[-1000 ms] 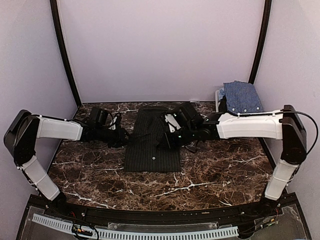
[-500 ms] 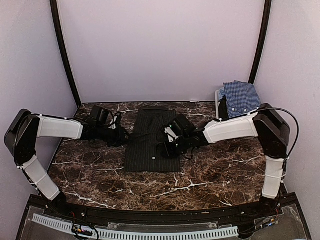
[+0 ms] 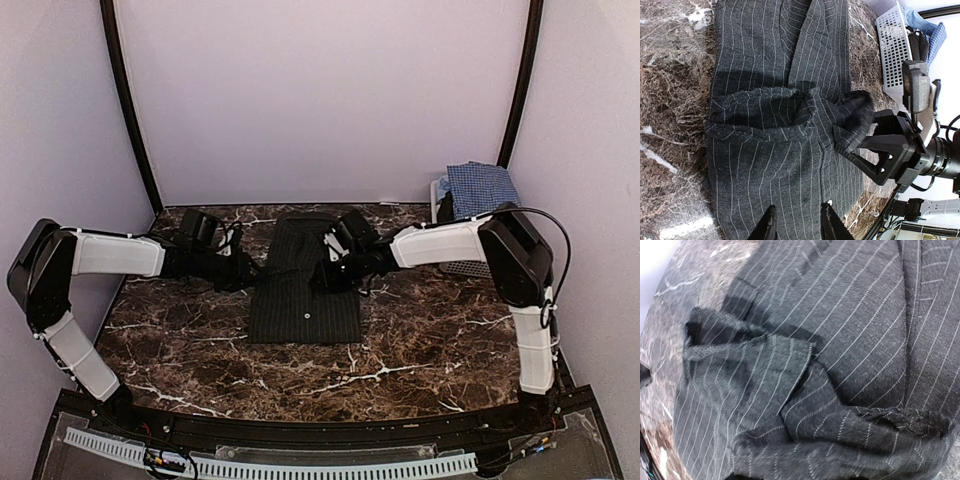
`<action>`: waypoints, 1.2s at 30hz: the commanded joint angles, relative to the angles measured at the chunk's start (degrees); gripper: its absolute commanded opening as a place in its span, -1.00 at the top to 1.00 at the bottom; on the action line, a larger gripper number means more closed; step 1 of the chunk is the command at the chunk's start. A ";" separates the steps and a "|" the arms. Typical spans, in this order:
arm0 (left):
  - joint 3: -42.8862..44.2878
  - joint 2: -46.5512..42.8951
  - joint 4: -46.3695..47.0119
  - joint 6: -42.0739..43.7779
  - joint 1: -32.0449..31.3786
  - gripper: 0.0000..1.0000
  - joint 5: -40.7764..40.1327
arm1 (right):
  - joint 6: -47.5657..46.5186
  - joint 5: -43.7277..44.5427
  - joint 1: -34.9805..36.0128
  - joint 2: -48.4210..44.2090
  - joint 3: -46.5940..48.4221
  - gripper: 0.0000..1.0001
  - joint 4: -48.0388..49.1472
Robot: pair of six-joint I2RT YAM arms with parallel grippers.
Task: Fold and stack the long sleeve shirts
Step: Smooth out the 2/3-rectangle-folded shirt at the center of the board.
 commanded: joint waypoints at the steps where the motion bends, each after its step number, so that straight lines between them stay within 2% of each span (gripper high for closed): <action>1: 1.23 -2.32 -1.17 0.91 -0.34 0.42 0.05 | -0.11 2.02 -0.07 3.03 2.92 0.11 -0.44; 5: 1.28 -2.33 -1.21 0.81 -0.34 0.43 0.13 | 0.46 3.94 -0.08 3.40 3.19 0.05 -0.64; 7: 1.24 -2.47 -1.17 0.82 -0.34 0.42 0.01 | 1.06 4.39 -0.20 2.90 2.45 0.11 -0.20; 10: 1.03 -2.56 -1.17 0.86 -0.34 0.42 -0.32 | 1.72 0.87 -0.66 1.18 0.33 0.10 3.48; 13: 0.82 -2.41 -1.17 0.87 -0.34 0.43 -0.51 | 2.02 -4.35 -0.75 -0.88 -1.27 -0.01 7.42; 20: 0.66 -2.36 -1.17 0.79 -0.34 0.43 -0.75 | 3.95 -13.52 -0.68 -4.92 -4.92 -0.11 11.25; 29: 0.65 -1.62 -1.01 0.57 -0.34 0.44 -0.75 | 8.66 -16.66 0.01 -7.04 -12.47 -0.22 16.60; 36: 1.03 -1.21 -1.04 0.55 -0.34 0.43 -0.67 | 9.54 -18.03 0.27 -3.50 -11.05 -0.26 18.70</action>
